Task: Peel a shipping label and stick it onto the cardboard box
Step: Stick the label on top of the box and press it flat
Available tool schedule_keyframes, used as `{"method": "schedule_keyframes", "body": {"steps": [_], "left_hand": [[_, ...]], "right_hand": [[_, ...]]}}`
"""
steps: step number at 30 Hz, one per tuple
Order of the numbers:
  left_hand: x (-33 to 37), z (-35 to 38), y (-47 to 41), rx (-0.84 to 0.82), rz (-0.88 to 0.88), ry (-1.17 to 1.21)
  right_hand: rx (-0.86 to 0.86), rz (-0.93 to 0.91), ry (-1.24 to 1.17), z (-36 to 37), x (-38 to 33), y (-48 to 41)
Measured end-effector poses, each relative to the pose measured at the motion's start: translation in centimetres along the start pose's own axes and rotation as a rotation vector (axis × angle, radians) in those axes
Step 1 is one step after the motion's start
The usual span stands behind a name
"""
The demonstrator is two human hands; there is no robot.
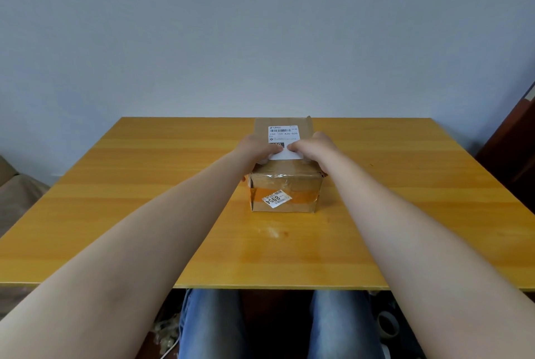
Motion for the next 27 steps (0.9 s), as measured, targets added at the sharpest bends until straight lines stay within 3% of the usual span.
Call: {"method": "schedule_keyframes", "body": {"steps": [16,20,27], "left_hand": [[-2.4,0.5,-4.2,0.06,-0.093,0.177],[-2.6,0.8,-5.1,0.049,-0.07,0.262],[-1.8,1.2,-5.1,0.068,0.056,0.152]], "right_hand": [[0.043,0.001,-0.113,0.4,0.7,-1.4],[0.045,0.007,-0.132,0.4,0.6,-1.9],[0.03,-0.001,-0.092,0.8,0.1,-1.5]]}}
Point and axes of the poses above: each hand's wrist, its own y-axis away from the middle knuckle, its own z-axis out of the palm, x = y × z, the point moved 7 cm from there along -y, towards the middle knuckle, and after that the axes turned 8 degrees about x, right-handed, at the moved point
